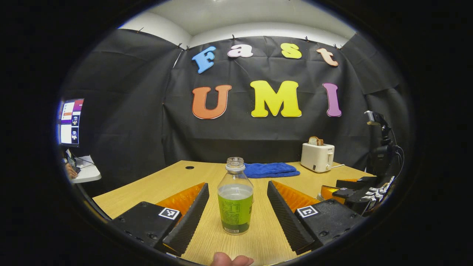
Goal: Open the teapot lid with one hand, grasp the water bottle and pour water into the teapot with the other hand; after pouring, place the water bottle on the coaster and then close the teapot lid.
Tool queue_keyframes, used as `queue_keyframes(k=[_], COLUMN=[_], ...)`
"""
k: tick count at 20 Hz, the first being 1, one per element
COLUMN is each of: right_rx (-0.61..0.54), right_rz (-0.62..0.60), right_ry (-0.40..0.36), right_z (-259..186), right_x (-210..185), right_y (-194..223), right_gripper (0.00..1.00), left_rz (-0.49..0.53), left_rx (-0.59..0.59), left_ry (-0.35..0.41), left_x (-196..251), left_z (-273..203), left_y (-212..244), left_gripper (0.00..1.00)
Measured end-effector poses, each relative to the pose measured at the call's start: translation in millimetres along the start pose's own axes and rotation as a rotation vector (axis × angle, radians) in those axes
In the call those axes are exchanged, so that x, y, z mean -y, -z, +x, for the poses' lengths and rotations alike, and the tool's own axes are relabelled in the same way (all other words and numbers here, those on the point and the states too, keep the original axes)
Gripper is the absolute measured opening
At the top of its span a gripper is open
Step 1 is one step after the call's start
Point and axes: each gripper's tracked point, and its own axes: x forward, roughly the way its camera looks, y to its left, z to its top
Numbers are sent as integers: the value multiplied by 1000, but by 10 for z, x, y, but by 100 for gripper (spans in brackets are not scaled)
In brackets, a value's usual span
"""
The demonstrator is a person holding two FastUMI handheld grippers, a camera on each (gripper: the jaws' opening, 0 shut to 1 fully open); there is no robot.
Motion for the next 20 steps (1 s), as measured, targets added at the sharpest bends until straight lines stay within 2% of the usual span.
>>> queue_keyframes(k=[1,2,3,4,5,7,10,11,20], right_rx=[-3,-15,-29,-29,-16,-34,-28,-24,18], right_rz=[1,5,11,9,13,16,-5,-13,-19], right_ry=[1,1,-8,-15,17,8,7,9,-16], right_z=[12,34,41,31,36,89,40,69,-9], right_x=[-2,-25,-53,-75,-51,-23,-24,-27,-40], right_y=[6,39,70,67,42,81,53,55,-80], right_gripper=[52,45,44,39,35,6,8,0,0], left_rz=[-1,-3,-3,-3,-3,-7,-3,-2,-11], left_rx=[-2,-3,-6,-6,-4,-4,-7,-9,-40], left_ry=[-3,-5,-5,-7,-10,-11,-12,-12,-12], left_x=[-23,-33,-44,-60,-77,-87,-99,-95,-100], left_z=[0,-2,-6,-5,1,5,12,15,77], left_y=[6,22,28,32,26,29,47,61,168], left_gripper=[99,99,96,99,99,99,99,99,99])
